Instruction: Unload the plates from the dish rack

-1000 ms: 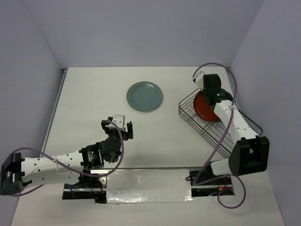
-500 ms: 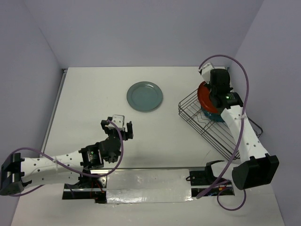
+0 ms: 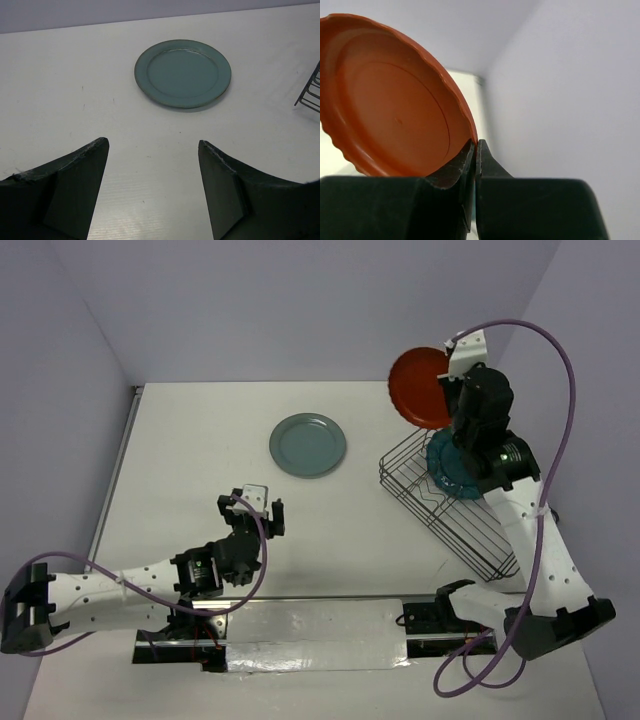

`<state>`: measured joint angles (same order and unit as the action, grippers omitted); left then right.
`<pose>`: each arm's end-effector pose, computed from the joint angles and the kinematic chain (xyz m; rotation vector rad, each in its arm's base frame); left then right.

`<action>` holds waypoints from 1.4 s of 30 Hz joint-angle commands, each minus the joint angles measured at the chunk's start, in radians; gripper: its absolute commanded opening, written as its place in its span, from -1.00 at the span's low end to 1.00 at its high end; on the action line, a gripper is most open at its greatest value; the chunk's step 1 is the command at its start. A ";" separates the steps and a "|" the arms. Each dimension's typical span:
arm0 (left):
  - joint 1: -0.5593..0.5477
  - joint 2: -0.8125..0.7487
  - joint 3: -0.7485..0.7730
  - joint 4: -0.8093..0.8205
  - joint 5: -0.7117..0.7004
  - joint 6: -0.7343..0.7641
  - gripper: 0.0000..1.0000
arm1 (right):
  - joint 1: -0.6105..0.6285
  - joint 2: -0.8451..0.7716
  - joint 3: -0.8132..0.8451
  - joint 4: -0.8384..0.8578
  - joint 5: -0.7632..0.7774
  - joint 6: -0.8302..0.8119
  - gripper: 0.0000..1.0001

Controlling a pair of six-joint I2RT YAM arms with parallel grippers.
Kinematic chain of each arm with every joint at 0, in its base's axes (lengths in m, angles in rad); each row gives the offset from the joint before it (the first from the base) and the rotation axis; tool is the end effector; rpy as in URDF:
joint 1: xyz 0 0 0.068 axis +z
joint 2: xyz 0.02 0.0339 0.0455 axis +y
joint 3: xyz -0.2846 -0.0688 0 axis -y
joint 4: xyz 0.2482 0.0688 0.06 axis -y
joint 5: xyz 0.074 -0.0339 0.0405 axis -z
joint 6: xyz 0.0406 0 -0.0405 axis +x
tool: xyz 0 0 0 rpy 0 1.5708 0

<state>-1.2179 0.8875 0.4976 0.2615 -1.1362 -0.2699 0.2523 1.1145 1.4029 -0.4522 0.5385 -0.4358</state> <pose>0.0978 -0.1590 0.2837 -0.0608 1.6265 -0.1784 0.2210 0.0355 0.4793 -0.1991 1.7372 -0.6002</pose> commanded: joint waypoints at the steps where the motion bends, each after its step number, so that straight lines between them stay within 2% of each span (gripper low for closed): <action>1: 0.000 -0.031 0.035 0.034 -0.008 -0.023 0.69 | 0.088 0.071 0.095 0.001 -0.082 0.296 -1.00; 2: 0.000 -0.044 0.029 0.051 -0.008 -0.019 0.69 | 0.116 0.090 0.113 -0.041 -0.124 0.410 -1.00; 6: 0.001 -0.100 -0.007 0.071 -0.014 -0.014 0.70 | 0.203 0.159 0.099 -0.036 -0.322 0.627 -1.00; 9: 0.001 -0.116 -0.024 0.088 -0.042 -0.008 0.69 | 0.306 0.192 0.035 0.004 -0.341 0.728 -1.00; 15: 0.000 -0.102 -0.028 0.102 -0.092 0.000 0.71 | 0.476 0.326 -0.059 -0.022 -0.354 0.893 -1.00; 22: 0.001 -0.070 -0.001 0.064 -0.139 -0.028 0.74 | 0.538 0.372 -0.228 0.020 -0.419 1.064 -1.00; 29: 0.001 -0.113 -0.022 0.079 -0.119 -0.017 0.74 | 0.591 0.387 -0.358 0.018 -0.374 1.200 -1.00; 33: 0.001 -0.113 -0.031 0.096 -0.114 -0.012 0.77 | 0.631 0.380 -0.461 0.095 -0.341 1.292 -1.00; 42: 0.000 -0.062 -0.001 0.071 -0.100 -0.020 0.78 | 0.639 0.415 -0.504 0.047 -0.169 1.421 -1.00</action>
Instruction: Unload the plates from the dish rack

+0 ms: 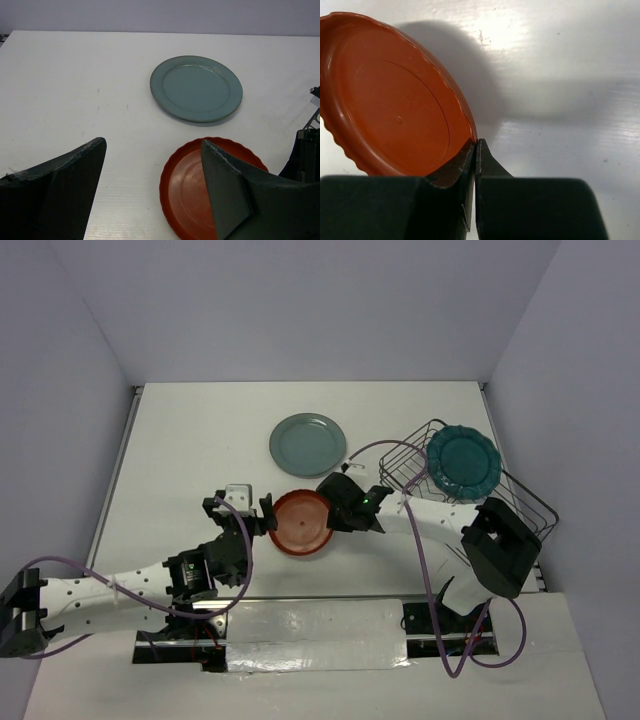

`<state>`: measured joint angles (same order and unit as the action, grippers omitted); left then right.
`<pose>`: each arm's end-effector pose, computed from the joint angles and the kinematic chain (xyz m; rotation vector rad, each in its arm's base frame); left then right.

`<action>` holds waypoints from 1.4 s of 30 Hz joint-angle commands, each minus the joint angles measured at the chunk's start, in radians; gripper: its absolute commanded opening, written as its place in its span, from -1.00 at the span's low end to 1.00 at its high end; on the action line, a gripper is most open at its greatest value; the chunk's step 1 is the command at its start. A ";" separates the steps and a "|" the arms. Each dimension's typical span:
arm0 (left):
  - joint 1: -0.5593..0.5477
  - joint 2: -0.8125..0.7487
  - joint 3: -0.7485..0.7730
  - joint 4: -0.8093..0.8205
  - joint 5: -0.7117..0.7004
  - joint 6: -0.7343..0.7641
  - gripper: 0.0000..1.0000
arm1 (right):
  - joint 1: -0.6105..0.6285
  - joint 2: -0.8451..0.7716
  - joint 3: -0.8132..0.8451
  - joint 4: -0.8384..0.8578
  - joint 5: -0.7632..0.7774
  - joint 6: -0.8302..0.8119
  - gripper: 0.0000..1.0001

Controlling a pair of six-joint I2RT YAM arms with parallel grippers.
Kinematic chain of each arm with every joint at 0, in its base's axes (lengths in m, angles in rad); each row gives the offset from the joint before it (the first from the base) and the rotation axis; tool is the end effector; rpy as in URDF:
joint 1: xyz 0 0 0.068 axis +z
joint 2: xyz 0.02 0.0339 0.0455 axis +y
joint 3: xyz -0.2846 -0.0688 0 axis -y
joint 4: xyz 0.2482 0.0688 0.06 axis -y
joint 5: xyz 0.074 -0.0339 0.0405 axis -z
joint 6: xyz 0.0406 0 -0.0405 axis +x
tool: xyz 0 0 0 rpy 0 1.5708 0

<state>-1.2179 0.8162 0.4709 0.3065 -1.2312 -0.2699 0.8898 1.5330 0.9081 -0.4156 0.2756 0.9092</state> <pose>0.0934 -0.1429 0.2899 -0.1953 1.5743 -0.1717 0.1992 0.2283 0.2038 0.1223 2.5813 0.3263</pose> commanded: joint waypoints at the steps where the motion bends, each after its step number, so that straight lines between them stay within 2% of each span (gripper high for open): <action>1: 0.000 0.018 0.031 0.025 -0.005 -0.025 0.78 | 0.001 -0.010 -0.032 0.020 0.103 0.079 -1.00; 11: 0.000 -0.008 0.018 0.034 -0.014 -0.025 0.80 | 0.000 0.013 -0.060 0.014 0.197 0.091 -0.96; 15: 0.000 -0.009 0.020 0.025 -0.022 -0.028 0.80 | 0.001 -0.016 -0.055 -0.002 0.231 0.089 -0.79; 16: 0.000 -0.008 0.020 0.025 -0.024 -0.028 0.80 | 0.001 -0.023 -0.058 -0.006 0.241 0.094 -0.67; 19: 0.001 -0.006 0.023 0.025 -0.028 -0.025 0.80 | -0.003 -0.021 -0.022 -0.073 0.281 0.089 -0.50; 27: 0.000 -0.031 0.011 0.031 -0.024 -0.022 0.80 | -0.002 -0.033 0.050 -0.135 0.301 0.053 -0.36; 31: 0.001 -0.023 0.008 0.051 0.039 0.024 0.79 | -0.008 -0.157 0.118 -0.128 0.277 -0.142 -0.31; 32: 0.001 -0.011 0.015 0.043 0.050 0.029 0.76 | -0.026 -0.192 0.142 -0.114 0.261 -0.261 -0.28; 35: 0.001 0.004 0.020 0.042 0.041 0.031 0.76 | -0.089 -0.315 0.225 -0.045 0.090 -0.507 -0.22; 39: 0.000 0.011 0.025 0.040 0.071 0.043 0.75 | -0.280 -0.294 0.443 -0.146 -0.033 -0.835 -0.22; 41: 0.000 0.003 0.026 0.037 0.091 0.041 0.74 | -0.345 -0.272 0.527 -0.181 -0.067 -0.881 -0.22; 42: 0.000 0.000 0.026 0.036 0.098 0.038 0.74 | -0.441 -0.272 0.544 -0.169 -0.116 -0.886 -0.20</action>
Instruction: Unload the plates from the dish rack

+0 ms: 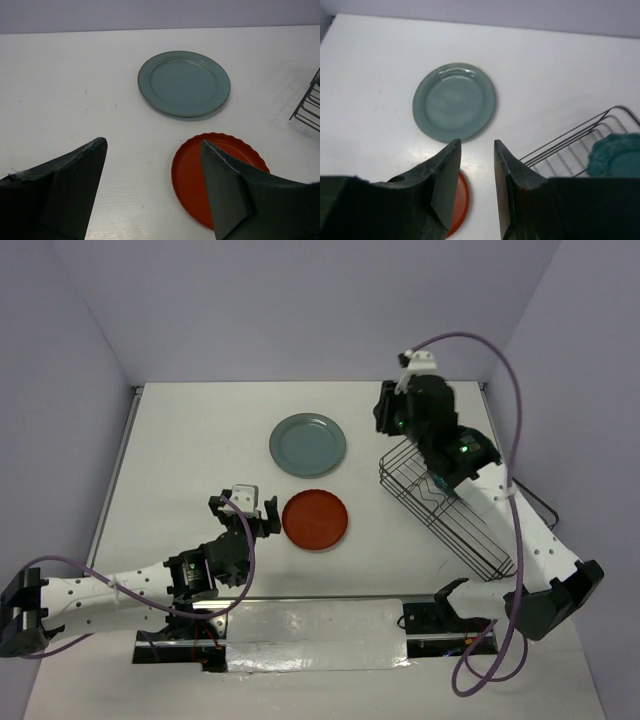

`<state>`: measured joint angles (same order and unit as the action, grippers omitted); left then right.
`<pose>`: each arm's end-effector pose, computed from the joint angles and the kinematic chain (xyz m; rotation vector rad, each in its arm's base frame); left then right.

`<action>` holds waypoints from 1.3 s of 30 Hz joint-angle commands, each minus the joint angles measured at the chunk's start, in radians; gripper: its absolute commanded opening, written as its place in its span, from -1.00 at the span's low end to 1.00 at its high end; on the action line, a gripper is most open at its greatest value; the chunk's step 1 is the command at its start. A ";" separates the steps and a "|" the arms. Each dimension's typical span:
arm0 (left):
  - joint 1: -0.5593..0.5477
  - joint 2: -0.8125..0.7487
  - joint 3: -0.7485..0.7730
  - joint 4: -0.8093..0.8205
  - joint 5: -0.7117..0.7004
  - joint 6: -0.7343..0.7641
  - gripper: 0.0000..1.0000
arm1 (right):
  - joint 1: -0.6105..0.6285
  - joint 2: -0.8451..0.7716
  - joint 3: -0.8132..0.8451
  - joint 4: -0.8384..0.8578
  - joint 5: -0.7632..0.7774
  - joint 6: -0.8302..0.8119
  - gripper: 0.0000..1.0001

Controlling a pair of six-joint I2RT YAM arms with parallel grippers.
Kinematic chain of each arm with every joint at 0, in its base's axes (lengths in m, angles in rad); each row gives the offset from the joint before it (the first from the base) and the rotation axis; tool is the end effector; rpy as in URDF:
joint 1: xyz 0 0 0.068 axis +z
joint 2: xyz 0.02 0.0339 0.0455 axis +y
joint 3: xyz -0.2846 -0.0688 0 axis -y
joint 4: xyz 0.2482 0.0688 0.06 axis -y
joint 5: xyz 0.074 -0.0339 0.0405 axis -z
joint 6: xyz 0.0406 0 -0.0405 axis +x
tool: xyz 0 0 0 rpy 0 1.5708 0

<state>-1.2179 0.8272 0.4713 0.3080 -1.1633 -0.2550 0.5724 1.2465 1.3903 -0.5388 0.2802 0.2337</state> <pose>0.0940 -0.1475 0.2884 -0.1248 1.5887 -0.2067 0.2336 0.1372 0.4347 -0.1480 1.9527 0.2568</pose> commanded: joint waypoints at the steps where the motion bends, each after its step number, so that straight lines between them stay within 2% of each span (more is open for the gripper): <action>1: 0.000 -0.016 0.026 0.026 0.033 0.022 0.74 | -0.184 0.019 0.087 -0.044 -0.233 -0.168 -0.19; 2: 0.000 -0.020 0.024 0.025 0.040 0.017 0.74 | -0.245 0.049 0.140 -0.050 -0.280 -0.146 -0.18; 3: 0.000 -0.023 0.023 0.026 0.040 0.014 0.74 | -0.366 0.076 0.173 -0.088 -0.352 -0.134 -0.14; 5: 0.000 -0.023 0.017 0.040 0.047 0.016 0.75 | -0.455 0.160 0.298 -0.153 -0.468 -0.120 -0.06; 6: 0.001 -0.020 0.015 0.043 0.051 0.014 0.75 | -0.491 0.180 0.337 -0.189 -0.469 -0.123 0.02; 7: 0.001 -0.019 0.018 0.045 0.056 0.014 0.75 | -0.537 0.194 0.369 -0.232 -0.463 -0.138 0.17; 8: 0.001 -0.008 0.021 0.043 0.062 0.013 0.74 | -0.551 0.197 0.383 -0.231 -0.438 -0.170 0.59; 9: 0.001 -0.004 0.024 0.040 0.068 0.011 0.74 | -0.562 0.189 0.380 -0.227 -0.356 -0.180 0.77; 12: 0.001 0.021 0.050 0.003 0.059 -0.004 0.72 | -0.643 0.194 0.336 -0.217 -0.374 -0.282 0.56; 14: 0.000 0.027 0.056 -0.003 0.054 -0.004 0.71 | -0.666 0.208 0.302 -0.237 -0.432 -0.430 0.57; 16: 0.000 0.018 0.047 0.003 0.044 -0.003 0.72 | -0.672 0.209 0.242 -0.236 -0.394 -0.518 0.56; 18: 0.000 0.009 0.043 0.009 0.045 -0.007 0.72 | -0.678 0.165 0.184 -0.205 -0.493 -0.691 0.56; 19: 0.000 0.003 0.038 0.017 0.056 -0.004 0.72 | -0.686 0.148 0.137 -0.184 -0.522 -0.718 0.57; 22: 0.000 -0.002 0.036 0.025 0.073 -0.003 0.72 | -0.761 0.160 0.137 -0.165 -0.573 -0.735 0.54; 24: 0.001 0.000 0.035 0.022 0.062 -0.004 0.72 | -0.805 0.211 0.186 -0.246 -0.584 -0.770 0.43; 26: 0.001 0.004 0.035 0.025 0.050 0.002 0.72 | -0.828 0.222 0.161 -0.218 -0.565 -0.772 0.41; 28: 0.000 0.009 0.033 0.029 0.045 0.006 0.72 | -0.900 0.214 0.090 -0.164 -0.665 -0.735 0.39; 30: 0.000 0.018 0.023 0.058 0.044 0.020 0.72 | -0.933 0.196 0.044 -0.104 -0.670 -0.729 0.38; 33: 0.000 0.047 0.052 0.034 0.047 0.017 0.71 | -0.942 0.191 0.003 -0.095 -0.621 -0.761 0.38; 39: 0.000 0.009 0.044 0.009 0.039 -0.003 0.70 | -0.948 0.218 0.016 -0.159 -0.656 -0.832 0.37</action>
<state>-1.2179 0.8749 0.4892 0.2867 -1.1057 -0.2604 -0.3737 1.4628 1.3808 -0.6964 -0.3489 -0.5407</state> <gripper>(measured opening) 0.851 0.691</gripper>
